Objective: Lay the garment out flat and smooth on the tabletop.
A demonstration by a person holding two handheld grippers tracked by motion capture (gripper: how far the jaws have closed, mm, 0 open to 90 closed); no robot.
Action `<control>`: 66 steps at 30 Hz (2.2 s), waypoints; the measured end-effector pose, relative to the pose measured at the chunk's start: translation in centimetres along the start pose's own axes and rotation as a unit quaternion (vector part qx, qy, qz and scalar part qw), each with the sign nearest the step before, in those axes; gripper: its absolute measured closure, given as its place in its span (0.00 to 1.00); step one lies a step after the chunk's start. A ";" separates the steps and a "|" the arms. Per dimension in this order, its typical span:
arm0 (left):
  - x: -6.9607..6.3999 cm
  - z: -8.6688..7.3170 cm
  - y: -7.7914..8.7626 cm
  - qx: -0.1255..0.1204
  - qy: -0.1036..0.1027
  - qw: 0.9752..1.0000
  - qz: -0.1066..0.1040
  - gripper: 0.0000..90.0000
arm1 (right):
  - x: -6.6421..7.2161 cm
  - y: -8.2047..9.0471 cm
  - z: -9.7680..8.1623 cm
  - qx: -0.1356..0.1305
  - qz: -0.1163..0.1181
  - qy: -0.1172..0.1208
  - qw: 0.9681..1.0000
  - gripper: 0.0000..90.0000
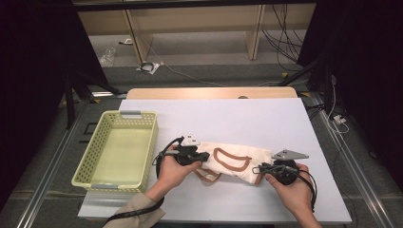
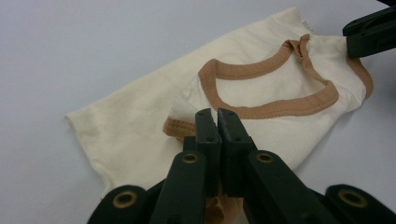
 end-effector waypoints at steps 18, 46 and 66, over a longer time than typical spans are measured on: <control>-0.1 0.0 0.2 -0.013 -0.001 1.000 0.001 0.97 | 0.0 1.0 0.5 -0.027 -0.020 0.017 0.999 0.99; -0.1 1.8 3.2 -0.101 0.022 0.995 0.005 0.98 | -0.1 3.4 4.4 -0.157 -0.071 0.055 0.983 0.99; 0.4 3.2 4.6 -0.136 0.022 0.990 0.016 0.98 | 0.3 4.1 7.4 -0.197 -0.088 0.073 0.974 0.99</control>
Point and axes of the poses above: each handheld gripper's, and its own axes: y roughly backward along the jaws, z roughly out of its top, x roughly to its left, the point moved 3 cm from there along -y, roughly forward along the jaws, and after that the axes turned 3 degrees about y, right-handed, at the moved point
